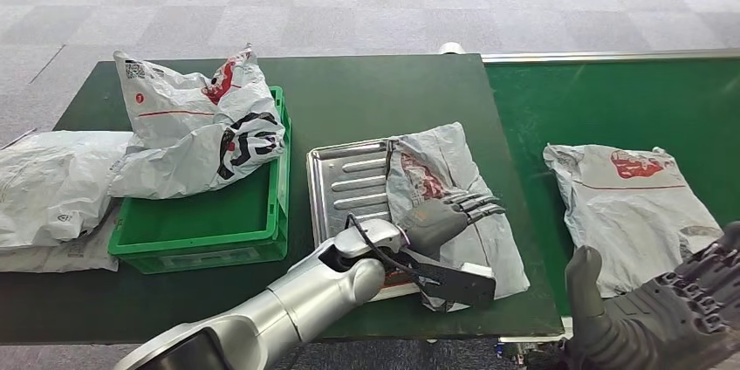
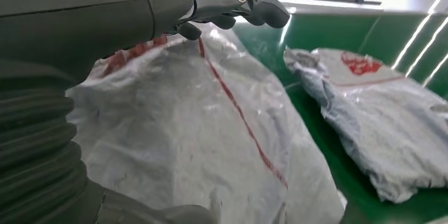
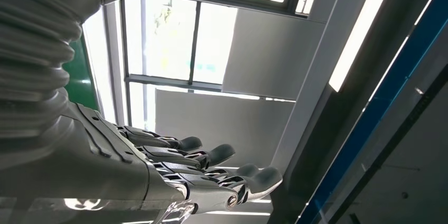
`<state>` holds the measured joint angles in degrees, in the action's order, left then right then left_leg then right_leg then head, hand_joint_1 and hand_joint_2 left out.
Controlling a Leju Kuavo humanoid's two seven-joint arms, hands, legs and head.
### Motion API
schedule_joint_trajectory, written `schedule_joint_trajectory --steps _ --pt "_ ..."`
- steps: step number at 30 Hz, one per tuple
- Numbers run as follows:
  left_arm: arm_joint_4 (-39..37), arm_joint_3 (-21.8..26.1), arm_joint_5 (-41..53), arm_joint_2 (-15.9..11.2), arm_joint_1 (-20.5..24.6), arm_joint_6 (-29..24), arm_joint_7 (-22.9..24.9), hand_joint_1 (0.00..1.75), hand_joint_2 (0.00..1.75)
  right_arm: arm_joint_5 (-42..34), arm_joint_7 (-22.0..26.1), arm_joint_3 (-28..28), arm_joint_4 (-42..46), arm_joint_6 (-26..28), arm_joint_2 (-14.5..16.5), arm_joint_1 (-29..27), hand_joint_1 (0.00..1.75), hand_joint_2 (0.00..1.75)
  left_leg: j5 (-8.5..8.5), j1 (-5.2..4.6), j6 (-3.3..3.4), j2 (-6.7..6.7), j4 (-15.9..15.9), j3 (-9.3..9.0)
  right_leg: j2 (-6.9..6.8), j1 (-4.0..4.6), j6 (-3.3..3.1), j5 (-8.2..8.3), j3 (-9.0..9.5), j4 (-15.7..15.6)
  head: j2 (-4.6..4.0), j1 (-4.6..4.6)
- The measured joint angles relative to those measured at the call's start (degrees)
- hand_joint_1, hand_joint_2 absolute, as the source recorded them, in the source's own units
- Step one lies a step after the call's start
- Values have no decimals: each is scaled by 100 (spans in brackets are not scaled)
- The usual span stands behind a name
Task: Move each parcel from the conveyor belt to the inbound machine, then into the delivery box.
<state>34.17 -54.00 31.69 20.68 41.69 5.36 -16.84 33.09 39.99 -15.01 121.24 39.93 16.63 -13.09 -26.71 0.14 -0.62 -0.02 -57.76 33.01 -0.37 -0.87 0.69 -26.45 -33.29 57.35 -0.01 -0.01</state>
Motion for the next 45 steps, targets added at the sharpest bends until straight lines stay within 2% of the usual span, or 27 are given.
schedule_joint_trajectory --steps 5,8,22,23,26,27,36,42,45 --pt "-128 -491 -445 0 15 389 359 0 175 -59 0 -24 -60 0 -18 52 0 175 0 0 0 0 0 0 0 0 0 0 0 0 -1 1" --pt "-181 -730 -506 0 31 411 406 0 175 -97 0 -44 -93 0 -29 93 0 175 0 0 0 0 0 -1 0 0 0 0 1 0 0 1" --pt "-339 -1282 -710 0 61 264 442 0 175 -175 -1 -103 -227 0 -61 247 0 175 0 0 0 0 0 -1 0 0 0 0 1 0 -1 1" --pt "-347 -1316 -731 0 61 244 442 12 175 -175 -1 -103 -233 0 -61 249 0 175 0 0 0 0 0 -1 0 0 0 0 1 0 -1 1" --pt "-369 -1381 -798 0 64 197 441 140 175 -176 1 -103 -249 0 -61 253 0 175 0 0 0 0 0 -1 0 0 0 0 1 0 -1 1" --pt "-379 -1398 -844 0 66 166 435 173 175 -175 1 -103 -254 0 -61 254 0 175 0 0 0 0 0 -1 0 0 0 0 1 0 -1 1" --pt "-544 -1432 -1310 0 92 -345 154 175 175 -159 0 -103 -282 0 -61 260 0 175 0 0 0 0 0 -2 0 0 0 0 2 0 -1 1" --pt "-634 -1432 -1351 0 92 -419 112 175 175 -155 -1 -103 -284 0 -61 260 0 175 0 0 0 0 0 -2 0 0 0 0 2 0 -1 1" --pt "-673 -1432 -1377 0 78 -636 59 175 175 -117 -1 -102 -284 0 -61 259 0 175 0 0 0 0 0 -2 0 0 0 0 1 0 -1 1"
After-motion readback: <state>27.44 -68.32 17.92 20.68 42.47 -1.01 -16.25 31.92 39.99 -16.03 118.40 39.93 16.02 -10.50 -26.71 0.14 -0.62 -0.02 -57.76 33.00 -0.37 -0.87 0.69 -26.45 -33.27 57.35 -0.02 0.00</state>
